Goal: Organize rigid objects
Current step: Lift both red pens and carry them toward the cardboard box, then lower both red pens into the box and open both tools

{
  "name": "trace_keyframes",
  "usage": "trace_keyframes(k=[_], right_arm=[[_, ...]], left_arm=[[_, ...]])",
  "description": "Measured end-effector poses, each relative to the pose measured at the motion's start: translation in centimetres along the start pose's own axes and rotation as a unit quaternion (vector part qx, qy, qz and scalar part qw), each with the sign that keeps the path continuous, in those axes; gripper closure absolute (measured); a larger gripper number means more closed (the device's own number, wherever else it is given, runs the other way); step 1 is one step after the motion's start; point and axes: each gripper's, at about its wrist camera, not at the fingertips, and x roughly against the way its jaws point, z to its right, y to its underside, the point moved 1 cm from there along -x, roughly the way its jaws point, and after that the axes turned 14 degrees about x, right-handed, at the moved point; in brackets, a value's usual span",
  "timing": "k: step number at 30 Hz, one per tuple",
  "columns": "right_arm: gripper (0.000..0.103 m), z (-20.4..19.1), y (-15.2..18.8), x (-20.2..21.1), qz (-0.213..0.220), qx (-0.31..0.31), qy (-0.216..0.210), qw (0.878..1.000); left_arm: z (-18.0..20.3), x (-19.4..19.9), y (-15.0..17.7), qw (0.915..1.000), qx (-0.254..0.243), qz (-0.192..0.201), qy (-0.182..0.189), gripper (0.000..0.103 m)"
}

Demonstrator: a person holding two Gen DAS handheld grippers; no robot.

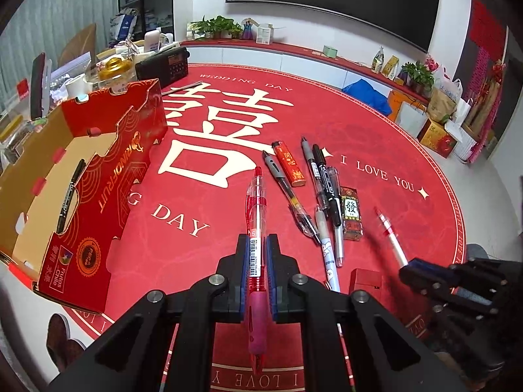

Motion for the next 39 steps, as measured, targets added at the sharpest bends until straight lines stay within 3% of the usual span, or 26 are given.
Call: trace_keyframes(k=[9, 17, 22, 28, 35, 39], right_arm=[[0.093, -0.9, -4.5, 3.8, 0.069, -0.005, -0.030, 0.997], [0.093, -4.4, -10.2, 5.4, 0.118, 0.019, -0.095, 0.988], [0.093, -8.3, -14.5, 5.1, 0.134, 0.051, -0.139, 0.980], [0.093, -14.2, -19.1, 4.2, 0.151, 0.094, -0.184, 0.967], [0.093, -19.1, -22.4, 1.6, 0.144, 0.117, -0.221, 0.958], [0.093, -20.1, -23.4, 0.0, 0.136, 0.123, -0.224, 0.957]], left_arm=[[-1.1, 1.9, -1.8, 0.9994, 0.017, 0.031, -0.001, 0.093], [-5.3, 4.5, -5.2, 0.9949, 0.052, 0.083, -0.024, 0.093], [-10.1, 5.7, -7.5, 0.9878, 0.087, 0.112, -0.065, 0.093], [-16.4, 6.5, -9.9, 0.9731, 0.128, 0.139, -0.132, 0.093], [-20.5, 5.5, -10.9, 0.9609, 0.148, 0.141, -0.187, 0.093], [-21.7, 4.2, -11.4, 0.9596, 0.156, 0.131, -0.194, 0.093]])
